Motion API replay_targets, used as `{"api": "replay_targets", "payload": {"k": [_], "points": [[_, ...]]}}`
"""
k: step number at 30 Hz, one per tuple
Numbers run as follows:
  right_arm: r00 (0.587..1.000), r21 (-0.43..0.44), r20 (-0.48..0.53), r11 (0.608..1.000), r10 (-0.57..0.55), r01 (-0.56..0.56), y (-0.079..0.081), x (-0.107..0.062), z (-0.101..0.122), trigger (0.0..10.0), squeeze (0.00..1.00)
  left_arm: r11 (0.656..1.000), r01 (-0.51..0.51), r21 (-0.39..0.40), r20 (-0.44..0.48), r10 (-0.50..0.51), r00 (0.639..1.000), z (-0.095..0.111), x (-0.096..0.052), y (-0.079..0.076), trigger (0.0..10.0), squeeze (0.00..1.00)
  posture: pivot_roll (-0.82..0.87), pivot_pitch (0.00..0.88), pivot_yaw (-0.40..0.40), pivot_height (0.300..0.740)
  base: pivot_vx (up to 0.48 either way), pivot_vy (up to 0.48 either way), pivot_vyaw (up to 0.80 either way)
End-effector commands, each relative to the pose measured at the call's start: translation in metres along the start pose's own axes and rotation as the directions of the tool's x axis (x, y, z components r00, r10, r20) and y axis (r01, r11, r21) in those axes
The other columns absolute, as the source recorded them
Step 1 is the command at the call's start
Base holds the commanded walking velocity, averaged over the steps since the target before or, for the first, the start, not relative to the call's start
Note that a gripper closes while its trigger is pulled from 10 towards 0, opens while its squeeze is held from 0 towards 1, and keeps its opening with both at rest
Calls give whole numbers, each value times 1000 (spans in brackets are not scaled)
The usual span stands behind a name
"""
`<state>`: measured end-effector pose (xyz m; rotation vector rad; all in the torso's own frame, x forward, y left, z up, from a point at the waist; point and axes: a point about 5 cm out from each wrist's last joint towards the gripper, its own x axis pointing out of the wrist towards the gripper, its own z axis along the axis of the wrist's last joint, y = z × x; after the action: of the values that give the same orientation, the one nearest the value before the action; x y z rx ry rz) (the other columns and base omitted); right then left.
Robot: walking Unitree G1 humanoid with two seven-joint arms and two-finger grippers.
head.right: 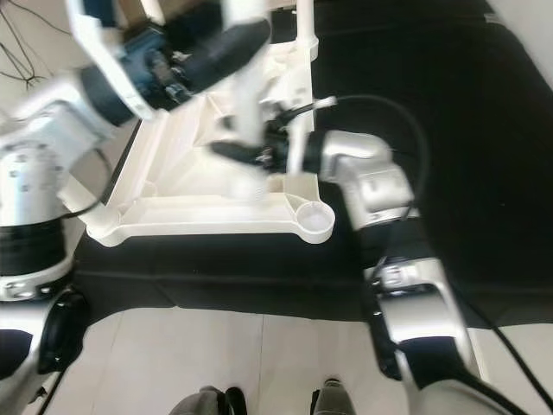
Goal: Building children table
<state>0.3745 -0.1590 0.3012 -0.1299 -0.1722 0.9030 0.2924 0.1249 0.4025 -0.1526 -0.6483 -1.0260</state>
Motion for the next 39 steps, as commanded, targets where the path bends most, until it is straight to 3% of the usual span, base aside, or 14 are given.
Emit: {"api": "replay_targets", "payload": {"k": [1,6,10,11,12,13,15,16,17,19,20,27,31,39], "points": [[999,-28,45,999,-17,18,0,6,10,0,0,998,-35,46,32,33,999,12,-6,5,10000,1000,-79,163,132,740,0,0,0],[946,8,128,954,-297,299,-30,-18,17,0,0,981,-178,78,62,174,983,23,-35,8,10000,1000,-76,154,131,740,0,0,0],[939,35,174,955,-296,295,-32,-25,21,0,0,980,-193,50,34,191,981,14,-44,2,10000,1000,-66,159,137,740,0,0,0],[964,13,209,986,-165,166,-20,-30,23,0,0,982,-189,-3,-64,189,980,-10,-59,-12,10000,1000,-59,166,143,740,0,0,0],[964,13,209,986,-165,166,-20,-30,23,0,0,982,-189,-3,-64,189,980,-10,-59,-12,10000,1000,-59,166,143,740,0,0,0],[973,-14,213,995,-89,94,-13,-32,23,10000,0,982,-186,-30,-121,181,976,-23,-66,-20,10000,1000,-59,166,143,740,0,0,0],[981,-64,189,997,44,-33,0,-36,20,10000,0,983,-176,-45,-212,163,964,-44,-77,-33,10000,1000,-56,181,150,740,0,0,0],[973,-103,122,977,196,-184,15,-41,11,10000,0,985,-156,-78,-337,121,934,-73,-94,-54,10000,0,-55,197,151,740,0,0,0],[955,-114,74,954,288,-278,24,-44,4,10000,0,984,-141,-107,-407,86,910,-89,-105,-68,10000,0,-55,197,151,740,0,0,0],[955,-114,74,954,288,-278,24,-44,4,10000,0,984,-141,-107,-407,86,910,-89,-105,-68,10000,0,-55,197,151,740,0,0,0],[906,-92,-11,902,423,-422,39,-47,-9,10000,0,973,-169,-155,-493,72,867,-116,-123,-96,10000,0,-45,216,146,740,0,0,0],[845,-49,-68,844,531,-535,49,-40,-25,10000,0,934,-339,-115,-532,231,815,-126,-134,-106,10000,0,-35,235,142,740,0,0,0],[875,-42,-83,876,476,-481,48,-32,-37,10000,0,920,-386,-69,-608,268,747,-134,-153,-118,10000,0,-19,262,139,740,0,0,0],[934,-32,-41,934,354,-356,32,-30,-32,10000,0,885,-460,-65,-611,329,720,-134,-165,-133,10000,0,-12,291,140,740,0,-342,0]]}}
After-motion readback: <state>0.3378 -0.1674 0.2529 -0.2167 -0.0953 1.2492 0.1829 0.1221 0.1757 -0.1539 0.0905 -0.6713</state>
